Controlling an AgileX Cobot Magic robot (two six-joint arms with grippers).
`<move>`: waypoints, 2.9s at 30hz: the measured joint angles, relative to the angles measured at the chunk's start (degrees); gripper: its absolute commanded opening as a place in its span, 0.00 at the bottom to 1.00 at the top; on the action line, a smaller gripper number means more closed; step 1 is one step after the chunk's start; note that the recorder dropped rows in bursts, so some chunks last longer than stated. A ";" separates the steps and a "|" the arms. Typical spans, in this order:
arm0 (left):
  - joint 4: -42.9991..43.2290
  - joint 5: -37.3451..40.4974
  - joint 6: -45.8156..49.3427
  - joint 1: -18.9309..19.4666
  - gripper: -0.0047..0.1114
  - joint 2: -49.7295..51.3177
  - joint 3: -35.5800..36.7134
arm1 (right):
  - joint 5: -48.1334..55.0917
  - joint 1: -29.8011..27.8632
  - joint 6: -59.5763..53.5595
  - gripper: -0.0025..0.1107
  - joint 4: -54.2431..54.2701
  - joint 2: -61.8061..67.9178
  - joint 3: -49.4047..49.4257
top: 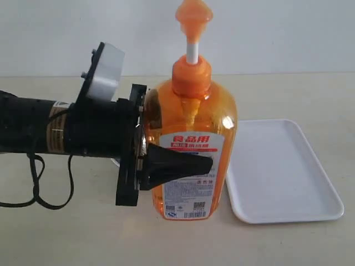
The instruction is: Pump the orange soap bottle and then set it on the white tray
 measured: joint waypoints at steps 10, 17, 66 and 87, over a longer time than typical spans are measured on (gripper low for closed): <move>-0.81 11.83 -5.78 0.00 0.08 -12.15 0.23 | -1.80 7.44 1.17 0.02 0.00 22.48 -12.20; -1.54 25.71 -9.66 0.00 0.08 -20.93 0.23 | -15.96 8.35 8.15 0.02 0.00 25.11 -13.02; 5.60 67.24 -29.44 10.58 0.08 -9.97 -4.06 | 38.92 24.97 -25.04 0.02 9.63 96.56 -77.94; 24.75 79.15 -49.47 10.58 0.08 -6.57 -8.54 | 37.37 24.97 -29.31 0.02 8.23 96.82 -78.17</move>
